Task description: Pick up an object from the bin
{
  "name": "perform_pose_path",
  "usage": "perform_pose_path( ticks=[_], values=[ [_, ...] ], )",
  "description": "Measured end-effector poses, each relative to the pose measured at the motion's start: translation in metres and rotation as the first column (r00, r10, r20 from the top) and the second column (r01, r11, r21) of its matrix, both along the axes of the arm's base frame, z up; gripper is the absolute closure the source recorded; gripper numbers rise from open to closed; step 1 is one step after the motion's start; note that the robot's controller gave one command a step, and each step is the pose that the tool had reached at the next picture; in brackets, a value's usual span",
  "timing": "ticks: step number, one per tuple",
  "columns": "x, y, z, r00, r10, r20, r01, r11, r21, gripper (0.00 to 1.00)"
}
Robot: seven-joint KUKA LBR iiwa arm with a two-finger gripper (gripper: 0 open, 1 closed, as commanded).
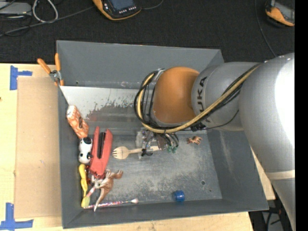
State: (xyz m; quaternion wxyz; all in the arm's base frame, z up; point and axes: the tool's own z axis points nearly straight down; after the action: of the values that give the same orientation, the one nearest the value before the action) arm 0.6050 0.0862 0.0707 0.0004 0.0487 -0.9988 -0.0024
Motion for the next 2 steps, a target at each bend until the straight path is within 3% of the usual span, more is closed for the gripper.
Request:
perform_pose_path(
  ticks=[2],
  values=[
    [-0.001,0.000,0.034,1.000,-0.002,-0.001,0.002,1.000,0.000,1.00]
  ],
)
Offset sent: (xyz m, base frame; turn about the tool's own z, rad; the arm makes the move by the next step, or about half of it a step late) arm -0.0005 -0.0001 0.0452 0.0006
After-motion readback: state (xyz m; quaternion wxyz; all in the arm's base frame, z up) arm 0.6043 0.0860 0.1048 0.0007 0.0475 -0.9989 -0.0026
